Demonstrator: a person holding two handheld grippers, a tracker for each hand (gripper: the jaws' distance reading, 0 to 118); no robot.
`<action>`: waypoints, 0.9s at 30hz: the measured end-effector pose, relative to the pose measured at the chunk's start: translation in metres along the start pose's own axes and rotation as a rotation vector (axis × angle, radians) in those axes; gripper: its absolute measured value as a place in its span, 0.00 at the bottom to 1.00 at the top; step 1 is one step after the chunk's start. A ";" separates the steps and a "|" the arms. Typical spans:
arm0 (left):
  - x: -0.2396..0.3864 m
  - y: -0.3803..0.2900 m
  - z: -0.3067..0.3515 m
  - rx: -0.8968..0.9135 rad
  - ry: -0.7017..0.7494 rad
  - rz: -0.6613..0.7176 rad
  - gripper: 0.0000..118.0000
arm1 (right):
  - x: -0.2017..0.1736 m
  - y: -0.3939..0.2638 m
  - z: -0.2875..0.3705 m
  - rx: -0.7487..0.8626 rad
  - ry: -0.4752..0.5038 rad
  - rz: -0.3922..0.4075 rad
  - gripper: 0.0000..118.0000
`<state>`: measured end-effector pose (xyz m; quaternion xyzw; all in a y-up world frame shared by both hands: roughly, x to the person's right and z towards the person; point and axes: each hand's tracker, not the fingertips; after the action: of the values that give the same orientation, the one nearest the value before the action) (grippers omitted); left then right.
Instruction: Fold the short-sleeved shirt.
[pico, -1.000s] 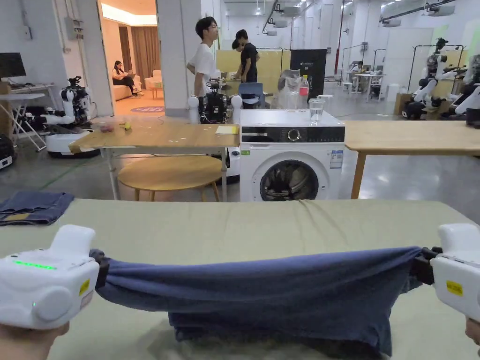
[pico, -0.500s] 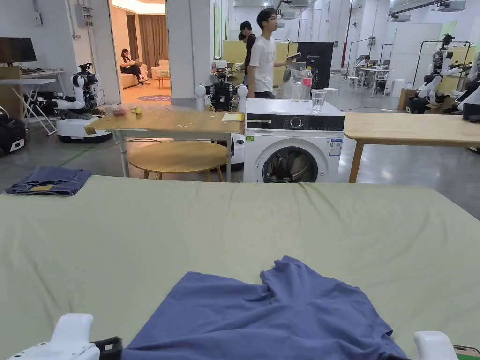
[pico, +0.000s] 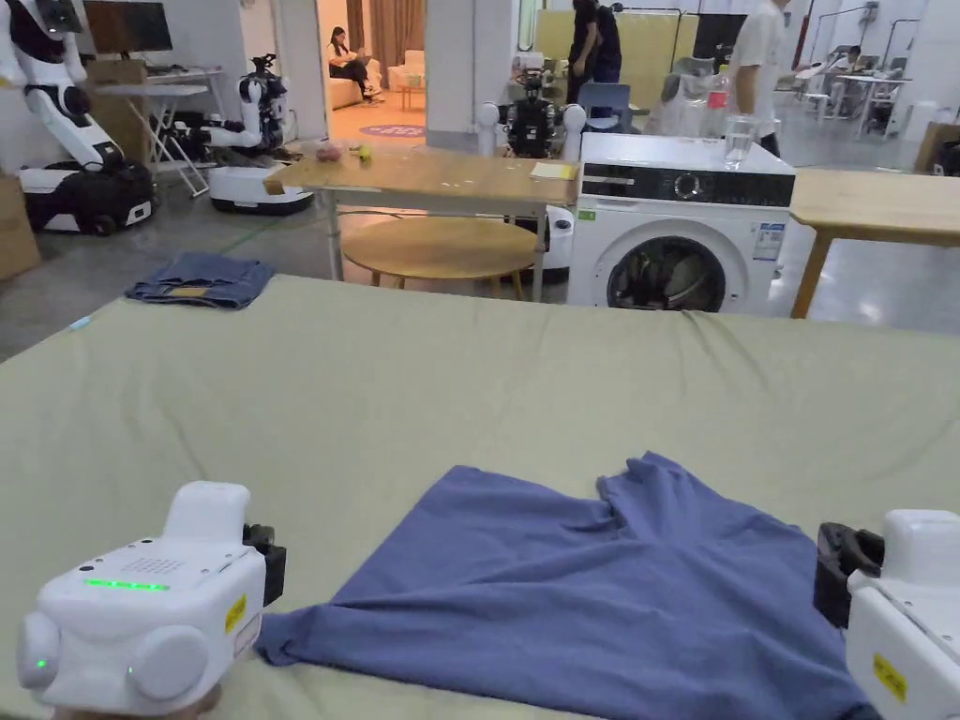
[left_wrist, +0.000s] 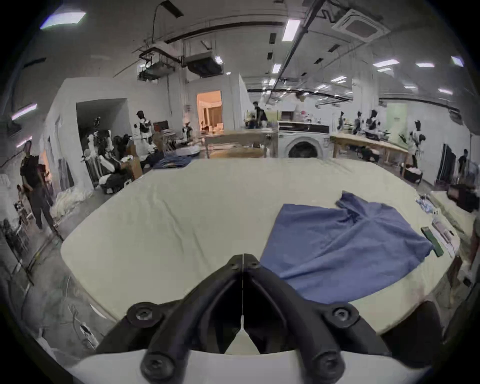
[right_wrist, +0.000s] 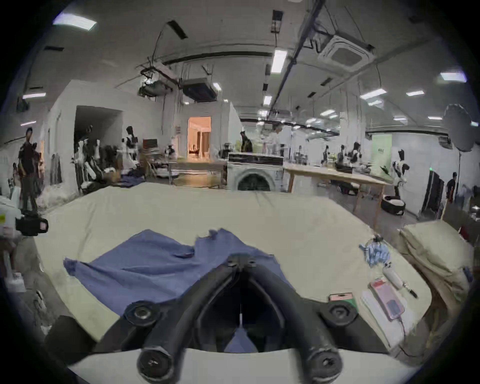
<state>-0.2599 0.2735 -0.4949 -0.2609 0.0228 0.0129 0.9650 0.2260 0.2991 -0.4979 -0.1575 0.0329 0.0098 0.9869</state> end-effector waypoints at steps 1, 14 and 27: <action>-0.008 0.000 -0.003 -0.023 0.013 0.037 0.00 | 0.000 0.002 -0.002 -0.011 0.000 -0.020 0.00; -0.027 -0.050 -0.084 -0.237 -0.071 0.041 0.98 | 0.007 -0.030 -0.050 -0.102 -0.026 -0.012 0.00; -0.023 -0.055 -0.092 -0.243 -0.077 0.089 0.03 | 0.074 -0.006 -0.177 -0.306 -0.075 0.085 0.00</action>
<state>-0.2845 0.1793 -0.5448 -0.3739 -0.0042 0.0684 0.9249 0.2895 0.2394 -0.6686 -0.3041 0.0009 0.0622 0.9506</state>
